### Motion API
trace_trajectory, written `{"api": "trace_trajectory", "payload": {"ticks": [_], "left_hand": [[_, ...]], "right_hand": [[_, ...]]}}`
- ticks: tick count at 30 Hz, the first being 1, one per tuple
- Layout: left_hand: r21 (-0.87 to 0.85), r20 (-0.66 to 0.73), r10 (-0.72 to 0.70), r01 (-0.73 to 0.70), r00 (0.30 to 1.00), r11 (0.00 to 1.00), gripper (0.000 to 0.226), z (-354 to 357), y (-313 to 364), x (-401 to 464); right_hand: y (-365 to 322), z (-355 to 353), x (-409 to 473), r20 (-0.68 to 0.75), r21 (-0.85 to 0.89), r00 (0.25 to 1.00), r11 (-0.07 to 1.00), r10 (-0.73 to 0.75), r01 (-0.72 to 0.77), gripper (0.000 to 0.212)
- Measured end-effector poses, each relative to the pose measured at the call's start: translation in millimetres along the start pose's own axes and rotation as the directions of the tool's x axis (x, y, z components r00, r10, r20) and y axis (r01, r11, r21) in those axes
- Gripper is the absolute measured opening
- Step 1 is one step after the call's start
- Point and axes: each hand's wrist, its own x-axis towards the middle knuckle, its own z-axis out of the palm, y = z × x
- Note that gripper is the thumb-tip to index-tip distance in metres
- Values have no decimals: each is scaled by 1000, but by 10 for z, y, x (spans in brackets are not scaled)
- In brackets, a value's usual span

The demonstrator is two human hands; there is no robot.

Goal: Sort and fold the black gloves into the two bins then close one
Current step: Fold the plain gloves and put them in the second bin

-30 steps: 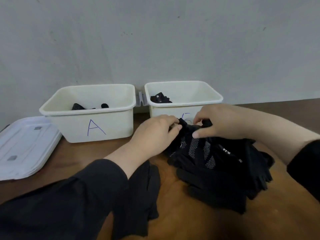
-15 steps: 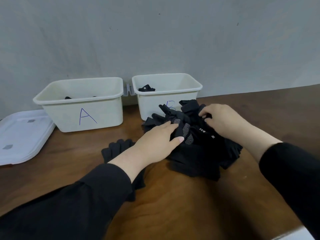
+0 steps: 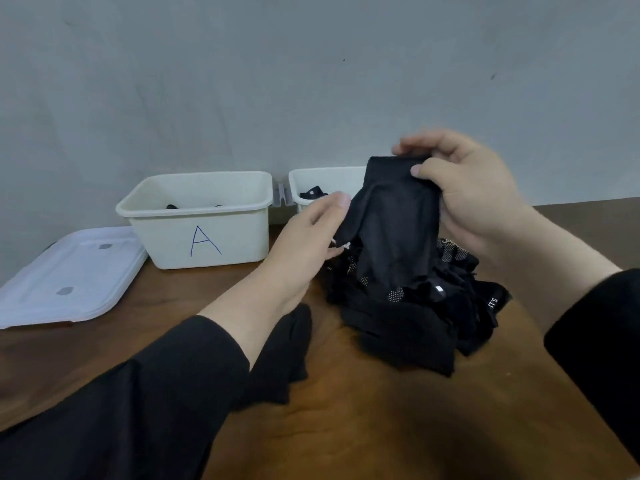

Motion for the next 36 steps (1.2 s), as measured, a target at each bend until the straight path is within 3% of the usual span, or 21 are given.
{"api": "trace_trajectory", "payload": {"ticks": [3,6,8,10,13,15,17,20,22,24,26,28,31,36], "left_hand": [[-160,27,-51,54,998,986,21,-164,70,-159],[-255,-141,-108,69,984,964,19,-486,80,-322],[-216,-234,-138,87,962,972,20,-798,79,-460],[-131,-258,-163,133,952,982,23,-1159,85,-629],[67,-221,-192,211,956,975,29,-1689,146,-884],[273,-250,-168,236,954,933,26,-1979,203,-1006],[452,-324,-92,240,941,859,24,-2204,239,-1034],[732,-440,143,261,887,630,26,-2423,155,-982],[792,-477,247,291,843,536,20,-2439,15,-1045],[831,-471,203,355,858,427,20,-2397,-246,-1230],[887,-428,98,397,898,234,27,-2291,-577,-1529],[914,-402,85,393,912,99,33,-2199,-823,-1794],[937,-330,51,320,943,141,39,-2198,-1012,-1848],[931,-121,-65,136,990,339,38,-2376,-1076,-1476]], "right_hand": [[121,294,-72,52,120,997,991,54,-60,40],[293,590,-167,113,126,982,979,148,-162,38],[400,794,-248,187,43,950,964,252,-264,34],[509,1030,-358,257,-112,910,946,324,-305,26],[645,1441,-533,386,-414,853,892,351,-180,16],[726,1744,-675,484,-409,789,895,378,-178,12],[782,2036,-840,480,-311,786,913,390,-264,9],[941,2318,-1027,389,-327,811,888,438,-322,12],[1076,2359,-1136,457,-610,754,783,472,-120,18],[1247,2340,-1227,564,-790,706,529,428,310,29],[1372,2315,-1295,708,-703,658,338,255,626,28],[1478,2296,-1280,789,-607,592,344,162,716,27],[1558,2289,-1225,818,-568,546,408,182,715,31],[1503,2286,-1230,798,-598,570,378,195,707,33]]}}
